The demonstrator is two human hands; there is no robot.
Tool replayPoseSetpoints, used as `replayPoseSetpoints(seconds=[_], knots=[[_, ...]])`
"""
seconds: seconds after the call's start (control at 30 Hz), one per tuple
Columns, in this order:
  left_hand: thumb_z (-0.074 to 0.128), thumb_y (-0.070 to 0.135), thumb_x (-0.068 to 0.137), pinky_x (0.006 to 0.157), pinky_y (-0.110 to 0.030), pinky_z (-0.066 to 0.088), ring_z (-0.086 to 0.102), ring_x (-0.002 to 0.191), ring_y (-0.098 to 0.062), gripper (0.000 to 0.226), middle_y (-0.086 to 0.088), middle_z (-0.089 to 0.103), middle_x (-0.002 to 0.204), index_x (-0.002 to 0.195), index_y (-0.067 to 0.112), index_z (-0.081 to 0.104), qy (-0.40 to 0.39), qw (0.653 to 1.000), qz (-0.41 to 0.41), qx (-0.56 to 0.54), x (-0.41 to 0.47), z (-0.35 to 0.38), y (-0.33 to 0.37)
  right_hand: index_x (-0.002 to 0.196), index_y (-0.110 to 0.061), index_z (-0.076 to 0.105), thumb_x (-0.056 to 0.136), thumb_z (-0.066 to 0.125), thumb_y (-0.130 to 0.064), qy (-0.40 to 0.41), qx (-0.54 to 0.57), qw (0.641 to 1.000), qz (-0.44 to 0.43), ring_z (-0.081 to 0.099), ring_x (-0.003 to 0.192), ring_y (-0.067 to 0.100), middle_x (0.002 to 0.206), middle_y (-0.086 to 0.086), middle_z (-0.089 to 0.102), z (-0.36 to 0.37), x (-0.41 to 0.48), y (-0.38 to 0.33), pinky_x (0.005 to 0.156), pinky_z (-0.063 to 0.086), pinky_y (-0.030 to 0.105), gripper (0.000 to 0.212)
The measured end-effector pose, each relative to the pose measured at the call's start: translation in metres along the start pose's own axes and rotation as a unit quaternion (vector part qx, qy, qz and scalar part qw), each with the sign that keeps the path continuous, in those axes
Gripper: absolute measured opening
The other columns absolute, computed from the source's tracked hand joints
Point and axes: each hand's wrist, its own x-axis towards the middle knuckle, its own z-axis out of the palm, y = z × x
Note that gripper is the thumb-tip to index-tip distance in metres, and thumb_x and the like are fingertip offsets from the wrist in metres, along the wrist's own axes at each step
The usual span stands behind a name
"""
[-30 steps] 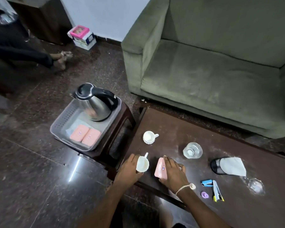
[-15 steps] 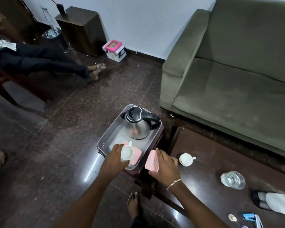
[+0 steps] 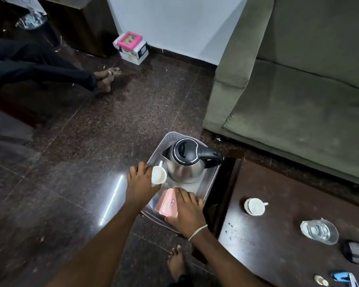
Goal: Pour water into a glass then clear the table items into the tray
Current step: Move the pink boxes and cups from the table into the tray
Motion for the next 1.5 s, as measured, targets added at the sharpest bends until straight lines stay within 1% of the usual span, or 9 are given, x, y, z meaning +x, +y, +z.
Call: replayPoseSetpoints(seconds=[0.17,0.3,0.7,0.9,1.0,1.1,1.2,1.37,1.5], knots=[[0.081,0.063,0.067,0.094,-0.055,0.043,0.045,0.121,-0.042,0.074,-0.012,0.050,0.139,0.125,0.020,0.064,-0.016,1.000,0.015,0.020,0.016,0.017,-0.009,0.149,-0.019,0.033,0.063,0.067,-0.065,0.004,0.011,1.000,0.012,0.049,0.123,0.023,0.147,-0.003,0.045,0.014,0.008,-0.010,0.093,0.043,0.046,0.103],[0.082,0.056,0.068,0.095,-0.057,0.040,0.041,0.128,-0.042,0.071,-0.011,0.046,0.146,0.126,0.021,0.064,-0.013,1.000,0.017,0.023,0.023,0.025,-0.015,0.146,-0.020,0.033,0.065,0.061,-0.070,0.019,0.008,1.000,0.013,0.050,0.119,0.021,0.143,-0.004,0.048,0.023,0.003,-0.012,0.090,0.044,0.046,0.100],[0.081,0.060,0.071,0.092,-0.053,0.042,0.042,0.125,-0.039,0.076,-0.009,0.044,0.148,0.134,0.026,0.058,0.004,0.999,0.011,0.041,0.038,0.036,-0.020,0.146,-0.022,0.035,0.067,0.056,-0.071,0.037,0.013,0.999,0.028,0.049,0.121,0.018,0.143,-0.006,0.048,0.028,0.004,-0.013,0.091,0.040,0.044,0.096],[0.083,0.054,0.072,0.101,-0.059,0.042,0.036,0.129,-0.037,0.103,-0.008,0.033,0.152,0.155,0.035,0.026,-0.030,0.998,0.016,-0.060,0.037,0.029,-0.030,0.145,-0.022,0.035,0.063,0.058,-0.071,0.037,0.015,0.999,0.027,0.050,0.120,0.019,0.142,-0.006,0.049,0.029,0.018,-0.025,0.089,0.042,0.044,0.098],[0.067,0.051,0.081,0.098,-0.049,0.042,0.041,0.124,-0.026,0.087,-0.004,0.039,0.142,0.156,0.031,0.028,-0.014,0.979,0.033,-0.203,0.033,0.017,-0.055,0.146,-0.022,0.033,0.064,0.057,-0.073,0.022,0.018,0.999,0.019,0.047,0.124,0.019,0.145,-0.006,0.046,0.031,0.032,-0.040,0.093,0.038,0.044,0.100],[0.053,0.045,0.090,0.098,-0.041,0.051,0.055,0.110,-0.015,0.063,0.003,0.051,0.126,0.149,0.026,0.044,-0.037,0.949,0.015,-0.313,0.030,0.006,-0.081,0.147,-0.021,0.035,0.064,0.057,-0.073,0.009,0.020,1.000,0.019,0.047,0.123,0.020,0.142,-0.005,0.048,0.039,0.051,-0.056,0.093,0.036,0.046,0.101],[0.048,0.037,0.096,0.097,-0.037,0.053,0.059,0.105,-0.009,0.048,0.004,0.060,0.118,0.142,0.026,0.055,-0.062,0.948,0.020,-0.313,0.023,0.004,-0.093,0.148,-0.018,0.036,0.066,0.055,-0.072,0.004,0.005,1.000,0.021,0.050,0.123,0.021,0.141,-0.003,0.050,0.047,0.063,-0.062,0.093,0.034,0.049,0.100],[0.046,0.044,0.100,0.086,-0.020,0.046,0.059,0.102,0.009,0.042,0.007,0.064,0.116,0.140,0.036,0.054,-0.079,0.952,0.029,-0.293,0.006,0.012,-0.112,0.148,-0.015,0.039,0.071,0.059,-0.061,-0.001,-0.008,0.999,0.034,0.051,0.120,0.023,0.137,-0.001,0.052,0.061,0.076,-0.070,0.092,0.032,0.050,0.091],[0.041,0.055,0.098,0.090,-0.031,0.051,0.060,0.103,0.001,0.051,0.007,0.062,0.118,0.142,0.033,0.053,-0.085,0.956,0.034,-0.277,-0.001,0.012,-0.107,0.149,-0.012,0.036,0.075,0.062,-0.045,-0.013,-0.015,1.000,0.020,0.049,0.119,0.025,0.134,0.003,0.052,0.064,0.080,-0.063,0.087,0.033,0.050,0.085]])
